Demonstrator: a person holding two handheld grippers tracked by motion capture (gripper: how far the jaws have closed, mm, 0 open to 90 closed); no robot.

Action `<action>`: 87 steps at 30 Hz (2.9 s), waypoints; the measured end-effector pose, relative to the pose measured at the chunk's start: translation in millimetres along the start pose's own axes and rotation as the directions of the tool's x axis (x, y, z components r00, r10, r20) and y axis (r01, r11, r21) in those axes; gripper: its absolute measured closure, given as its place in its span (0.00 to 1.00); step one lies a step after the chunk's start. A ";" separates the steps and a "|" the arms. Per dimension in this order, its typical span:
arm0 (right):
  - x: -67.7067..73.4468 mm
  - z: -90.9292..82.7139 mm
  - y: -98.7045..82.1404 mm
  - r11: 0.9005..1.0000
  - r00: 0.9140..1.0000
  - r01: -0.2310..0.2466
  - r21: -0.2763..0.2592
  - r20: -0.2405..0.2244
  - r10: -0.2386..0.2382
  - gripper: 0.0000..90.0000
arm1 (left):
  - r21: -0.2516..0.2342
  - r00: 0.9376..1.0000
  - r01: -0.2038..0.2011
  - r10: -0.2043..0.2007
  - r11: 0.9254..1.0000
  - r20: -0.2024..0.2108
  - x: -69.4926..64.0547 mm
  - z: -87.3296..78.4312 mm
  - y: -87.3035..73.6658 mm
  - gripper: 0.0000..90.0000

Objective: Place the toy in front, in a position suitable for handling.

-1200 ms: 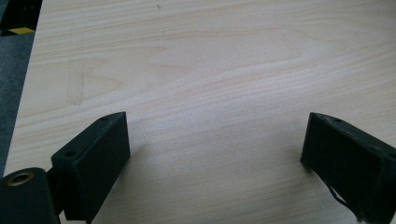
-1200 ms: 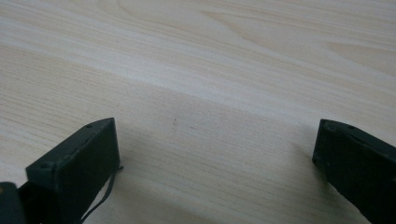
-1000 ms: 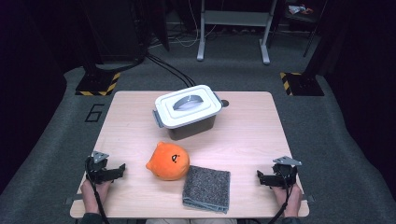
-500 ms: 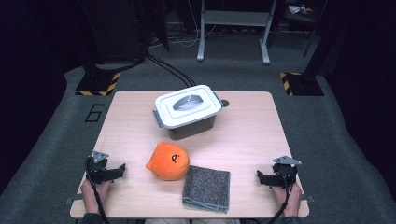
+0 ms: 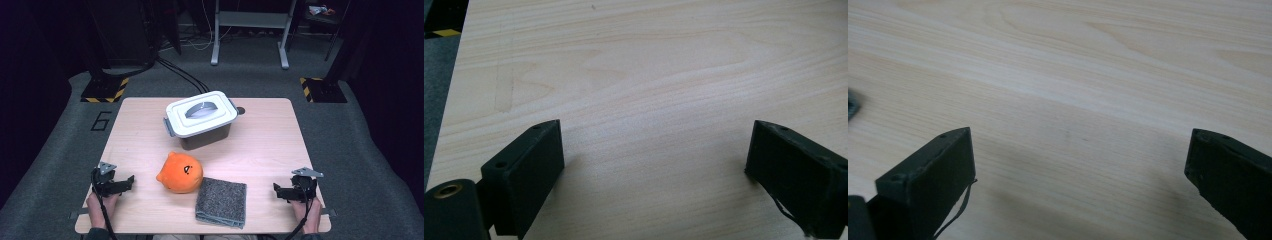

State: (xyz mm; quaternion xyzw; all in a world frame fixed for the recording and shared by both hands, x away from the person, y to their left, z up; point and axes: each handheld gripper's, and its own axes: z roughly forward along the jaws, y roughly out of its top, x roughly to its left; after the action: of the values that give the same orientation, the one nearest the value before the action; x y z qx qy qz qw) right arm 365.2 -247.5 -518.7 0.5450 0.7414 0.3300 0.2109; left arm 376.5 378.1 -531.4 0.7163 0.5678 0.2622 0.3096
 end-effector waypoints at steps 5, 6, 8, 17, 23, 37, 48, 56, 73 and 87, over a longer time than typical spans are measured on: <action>10.2 -8.1 6.1 1.000 0.999 0.006 -0.016 -0.039 -0.007 0.00 | -0.007 1.000 0.013 -0.013 1.000 0.000 -0.1 0.2 -0.6 0.09; 16.3 -12.6 9.0 1.000 0.998 0.004 -0.023 -0.064 -0.005 0.00 | -0.007 1.000 0.011 -0.011 1.000 0.000 -0.2 0.1 -0.6 0.09; 19.9 -14.8 10.6 1.000 0.997 0.000 -0.023 -0.072 -0.002 0.00 | -0.007 1.000 0.012 -0.012 1.000 0.001 -0.1 0.2 -0.5 0.09; 48.5 -23.8 21.8 0.997 0.986 0.067 -0.040 -0.153 -0.072 0.00 | 0.000 1.000 0.009 -0.009 1.000 0.007 0.6 0.1 -0.4 0.09; 71.5 -24.2 27.4 0.992 0.970 0.114 -0.046 -0.212 -0.122 0.00 | -0.004 1.000 0.012 -0.012 1.000 0.008 1.0 0.6 -0.3 0.09; 114.9 -11.7 28.2 0.976 0.927 0.210 -0.048 -0.309 -0.215 0.00 | 0.001 1.000 0.015 -0.015 1.000 0.015 1.7 0.5 0.0 0.09; 144.6 1.7 28.9 0.957 0.889 0.286 -0.040 -0.362 -0.281 0.00 | -0.004 1.000 0.011 -0.011 1.000 0.008 0.9 0.6 -0.3 0.09; 170.5 12.4 26.7 0.931 0.866 0.362 -0.032 -0.359 -0.349 0.00 | -0.003 1.000 0.009 -0.009 1.000 0.007 0.9 0.5 -0.3 0.09; 182.8 27.9 20.2 0.909 0.865 0.415 0.031 -0.323 -0.384 0.10 | 0.002 1.000 0.009 -0.009 1.000 0.006 0.5 0.0 -0.3 0.09; 178.0 27.8 17.2 0.914 0.868 0.405 0.030 -0.327 -0.373 0.21 | -0.003 1.000 0.005 -0.005 1.000 0.004 0.1 0.1 -0.5 0.09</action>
State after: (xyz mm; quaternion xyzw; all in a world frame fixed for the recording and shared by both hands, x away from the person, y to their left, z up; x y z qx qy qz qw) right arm 339.0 -68.4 -517.2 0.3343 0.8752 0.3266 0.1252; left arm 376.3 378.3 -531.8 0.7151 0.5684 0.2608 0.3123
